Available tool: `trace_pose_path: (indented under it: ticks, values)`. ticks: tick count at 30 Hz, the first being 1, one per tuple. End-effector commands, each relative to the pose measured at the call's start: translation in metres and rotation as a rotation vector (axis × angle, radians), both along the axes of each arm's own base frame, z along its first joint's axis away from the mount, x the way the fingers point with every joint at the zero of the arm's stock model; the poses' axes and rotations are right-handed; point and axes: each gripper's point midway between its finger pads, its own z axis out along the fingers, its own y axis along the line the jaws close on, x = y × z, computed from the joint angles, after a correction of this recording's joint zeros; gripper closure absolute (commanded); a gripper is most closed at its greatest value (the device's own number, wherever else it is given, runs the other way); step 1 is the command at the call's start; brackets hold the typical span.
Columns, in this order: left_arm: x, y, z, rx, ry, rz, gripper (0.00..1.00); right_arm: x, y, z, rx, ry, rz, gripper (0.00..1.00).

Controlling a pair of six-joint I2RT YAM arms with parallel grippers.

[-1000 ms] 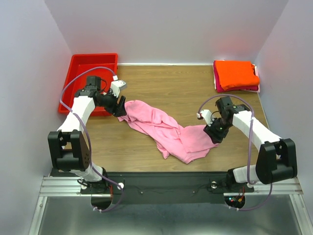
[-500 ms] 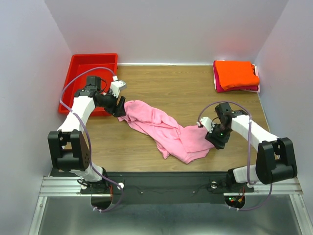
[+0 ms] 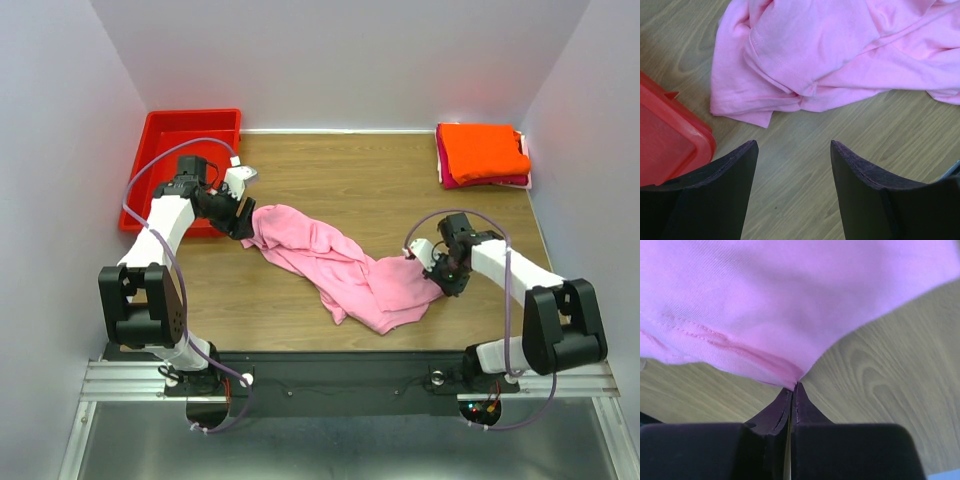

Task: Fold and stack the t-shirts
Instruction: Flatten the tshirt out

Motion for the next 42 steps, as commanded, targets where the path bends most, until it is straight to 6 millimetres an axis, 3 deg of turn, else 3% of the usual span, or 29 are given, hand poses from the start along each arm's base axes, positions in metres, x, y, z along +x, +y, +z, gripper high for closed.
trace_pose_path:
  ticks: [1, 4, 7, 10, 16, 19, 21, 29, 42]
  values:
    - [0.001, -0.002, 0.010, 0.001, -0.063, -0.010, 0.29, 0.023, 0.002, 0.045, 0.040, -0.135, -0.092, 1.00]
    - [0.000, -0.005, 0.007, -0.011, -0.060, -0.008, 0.30, 0.037, -0.002, 0.077, 0.078, -0.199, -0.145, 0.99]
    - [0.002, -0.008, 0.003, -0.017, -0.054, -0.011, 0.32, 0.055, -0.021, 0.101, 0.107, -0.234, -0.232, 0.99]
    - [0.009, -0.009, -0.001, -0.005, -0.056, 0.018, 0.33, 0.066, -0.050, 0.113, 0.124, -0.233, -0.335, 0.99]
    - [0.023, -0.014, -0.010, -0.004, -0.036, 0.052, 0.45, 0.085, -0.084, 0.117, 0.133, -0.229, -0.493, 1.00]
    - [0.013, -0.031, -0.020, -0.039, 0.023, 0.004, 0.55, 0.091, -0.087, 0.121, 0.133, -0.234, -0.524, 0.99]
    - [0.005, -0.038, -0.028, -0.047, 0.058, -0.014, 0.57, 0.093, -0.090, 0.119, 0.121, -0.228, -0.549, 0.99]
    - [-0.019, -0.069, -0.061, -0.097, 0.161, -0.004, 0.50, 0.101, -0.093, 0.122, 0.134, -0.227, -0.590, 0.99]
    - [-0.001, -0.074, -0.086, -0.113, 0.178, 0.124, 0.49, 0.099, -0.090, 0.121, 0.146, -0.225, -0.580, 0.99]
